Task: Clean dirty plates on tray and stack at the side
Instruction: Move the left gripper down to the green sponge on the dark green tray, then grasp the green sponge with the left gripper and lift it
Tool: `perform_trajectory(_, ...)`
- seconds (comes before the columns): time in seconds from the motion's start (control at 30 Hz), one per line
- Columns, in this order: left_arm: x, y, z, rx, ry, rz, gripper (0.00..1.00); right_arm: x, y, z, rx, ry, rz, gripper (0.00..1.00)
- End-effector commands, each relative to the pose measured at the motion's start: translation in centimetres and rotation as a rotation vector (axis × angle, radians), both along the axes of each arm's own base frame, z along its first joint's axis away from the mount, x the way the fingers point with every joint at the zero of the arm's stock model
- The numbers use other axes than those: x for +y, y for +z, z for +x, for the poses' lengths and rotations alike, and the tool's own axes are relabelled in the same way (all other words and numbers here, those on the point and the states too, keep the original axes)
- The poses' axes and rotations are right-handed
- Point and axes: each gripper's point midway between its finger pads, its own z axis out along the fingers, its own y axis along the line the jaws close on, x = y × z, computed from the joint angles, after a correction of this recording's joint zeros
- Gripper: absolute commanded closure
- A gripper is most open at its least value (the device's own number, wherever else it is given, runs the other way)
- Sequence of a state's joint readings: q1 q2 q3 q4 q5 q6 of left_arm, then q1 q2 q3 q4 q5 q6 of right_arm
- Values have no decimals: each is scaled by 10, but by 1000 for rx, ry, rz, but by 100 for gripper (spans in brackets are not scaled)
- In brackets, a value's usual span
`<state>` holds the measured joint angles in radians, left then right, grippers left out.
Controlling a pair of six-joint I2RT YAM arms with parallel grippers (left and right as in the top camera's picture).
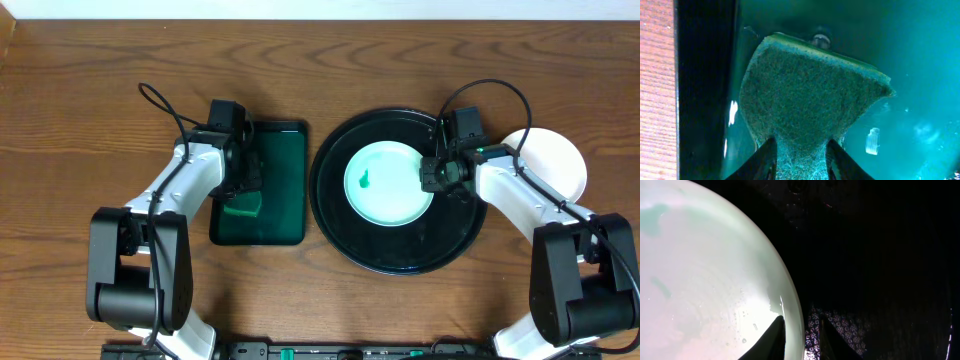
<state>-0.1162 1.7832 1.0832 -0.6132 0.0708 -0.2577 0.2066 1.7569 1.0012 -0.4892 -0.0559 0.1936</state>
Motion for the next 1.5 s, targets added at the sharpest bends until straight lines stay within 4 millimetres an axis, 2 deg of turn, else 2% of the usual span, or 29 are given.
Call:
perform_trajectory(0.0,7,-12,-12,42,12,38,68,2,-1,-3,4,7,4,80)
perform_trajectory(0.1,8,-17,-19,60,12,40,69,2,-1,-3,4,7,4,79)
perform_trajectory(0.2,8,-23,-22,59,12,38,69,2,-1,-3,5,7,4,73)
perform_trajectory(0.27,7,-26,-22,52,11,32,77,2,-1,-3,5,7,4,72)
perform_trajectory(0.33,7,-26,-22,49,12,30,92,2,-1,-3,4,7,4,73)
perform_trajectory(0.43,-2,-25,-20,49,4,-17,93,2,-1,-3,5,7,4,76)
perform_trajectory(0.5,-8,-19,-16,42,-2,-54,93,2,-1,-3,5,7,4,87)
perform_trajectory(0.53,-11,-13,-14,36,-4,-69,93,2,-1,-3,5,7,4,99)
perform_trajectory(0.83,-16,52,1,-93,-18,-87,93,2,-1,-3,7,7,4,99)
perform_trajectory(1.0,-21,81,0,-170,-36,-97,93,0,0,-8,25,5,-1,99)
perform_trajectory(1.13,-27,90,-3,-190,-53,-100,93,-4,11,-12,18,21,-11,99)
perform_trajectory(1.33,-29,89,-5,-189,-68,-70,93,-6,33,-19,-9,35,-19,99)
perform_trajectory(1.47,-24,88,-8,-176,-38,-39,93,-10,33,-21,-1,29,-38,99)
